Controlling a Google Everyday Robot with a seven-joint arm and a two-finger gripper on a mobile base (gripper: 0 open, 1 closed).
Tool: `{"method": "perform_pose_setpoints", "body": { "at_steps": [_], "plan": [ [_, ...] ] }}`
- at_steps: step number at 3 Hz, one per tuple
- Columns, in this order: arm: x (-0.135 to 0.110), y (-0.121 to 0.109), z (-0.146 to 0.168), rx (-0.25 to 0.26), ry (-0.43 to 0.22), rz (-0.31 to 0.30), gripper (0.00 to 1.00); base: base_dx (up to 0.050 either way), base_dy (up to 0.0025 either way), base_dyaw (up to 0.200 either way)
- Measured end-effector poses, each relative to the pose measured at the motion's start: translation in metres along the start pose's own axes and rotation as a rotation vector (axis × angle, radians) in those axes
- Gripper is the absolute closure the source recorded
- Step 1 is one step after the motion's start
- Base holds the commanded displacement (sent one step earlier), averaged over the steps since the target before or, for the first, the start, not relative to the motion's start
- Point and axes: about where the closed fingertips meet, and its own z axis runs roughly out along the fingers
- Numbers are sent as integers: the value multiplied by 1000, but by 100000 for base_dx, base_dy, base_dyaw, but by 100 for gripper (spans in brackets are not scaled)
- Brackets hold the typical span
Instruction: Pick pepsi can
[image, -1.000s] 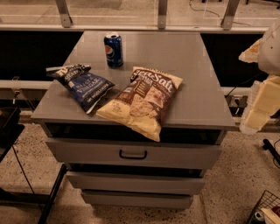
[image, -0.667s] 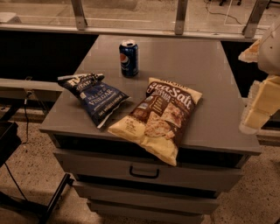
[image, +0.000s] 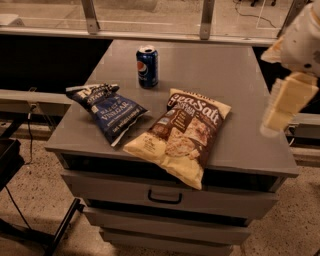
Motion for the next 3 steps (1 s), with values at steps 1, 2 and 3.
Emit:
{"method": "perform_pose_setpoints", "body": {
  "at_steps": [1, 2, 3],
  "plan": [
    [-44, -47, 17, -34, -114, -20, 0, 0, 0, 0],
    [-103, -87, 32, -47, -237, -29, 0, 0, 0, 0],
    [-152, -106, 46, -65, -327, -27, 0, 0, 0, 0]
  ]
}}
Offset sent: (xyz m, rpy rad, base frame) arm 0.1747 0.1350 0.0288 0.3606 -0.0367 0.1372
